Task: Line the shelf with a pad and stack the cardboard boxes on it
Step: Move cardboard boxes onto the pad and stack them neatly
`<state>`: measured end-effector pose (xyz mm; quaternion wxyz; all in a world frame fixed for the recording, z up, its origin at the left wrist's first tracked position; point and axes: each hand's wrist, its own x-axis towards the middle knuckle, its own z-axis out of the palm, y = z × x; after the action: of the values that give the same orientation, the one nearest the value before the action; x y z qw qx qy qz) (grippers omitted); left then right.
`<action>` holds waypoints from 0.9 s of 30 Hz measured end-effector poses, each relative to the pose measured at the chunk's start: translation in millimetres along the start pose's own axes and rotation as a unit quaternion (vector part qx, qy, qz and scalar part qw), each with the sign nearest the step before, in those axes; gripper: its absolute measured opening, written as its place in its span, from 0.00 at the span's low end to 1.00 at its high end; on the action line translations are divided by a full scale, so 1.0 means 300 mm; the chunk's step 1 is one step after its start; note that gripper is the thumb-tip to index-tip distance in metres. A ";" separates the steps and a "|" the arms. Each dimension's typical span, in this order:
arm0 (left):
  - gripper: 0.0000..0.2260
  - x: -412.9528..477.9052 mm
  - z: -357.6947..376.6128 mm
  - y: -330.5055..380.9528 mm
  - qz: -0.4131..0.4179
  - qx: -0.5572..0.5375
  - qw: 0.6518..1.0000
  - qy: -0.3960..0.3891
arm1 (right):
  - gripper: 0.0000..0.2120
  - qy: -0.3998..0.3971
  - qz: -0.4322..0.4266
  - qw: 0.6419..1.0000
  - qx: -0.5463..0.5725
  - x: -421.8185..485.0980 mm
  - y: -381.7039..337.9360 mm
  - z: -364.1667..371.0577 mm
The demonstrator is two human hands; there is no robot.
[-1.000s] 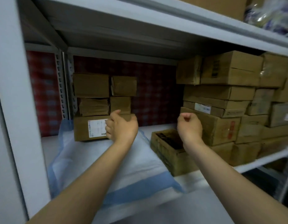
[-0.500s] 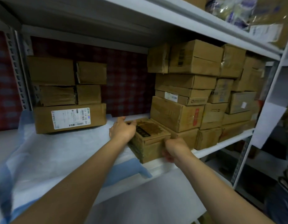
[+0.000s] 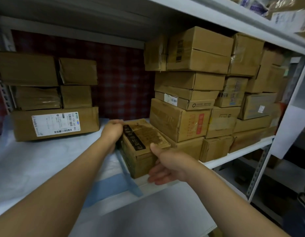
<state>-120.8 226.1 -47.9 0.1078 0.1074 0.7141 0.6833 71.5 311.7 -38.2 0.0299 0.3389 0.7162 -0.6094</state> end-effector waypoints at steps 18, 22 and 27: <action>0.16 -0.152 -0.195 0.115 0.186 -0.218 0.948 0.138 | 0.24 0.139 -0.263 0.950 0.095 0.049 -0.145 0.120; 0.16 -0.172 -0.294 0.094 0.194 -0.183 0.942 0.204 | 0.22 0.125 -0.291 0.942 0.112 0.056 -0.184 0.205; 0.25 -0.180 -0.481 0.068 0.131 -0.088 0.940 0.303 | 0.15 0.093 -0.321 0.938 0.094 0.077 -0.234 0.378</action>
<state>-112.7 73.2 -20.9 -0.1948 -0.0223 0.6297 0.7517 -24.8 218.9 -17.9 -0.2665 0.1474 0.7257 -0.6169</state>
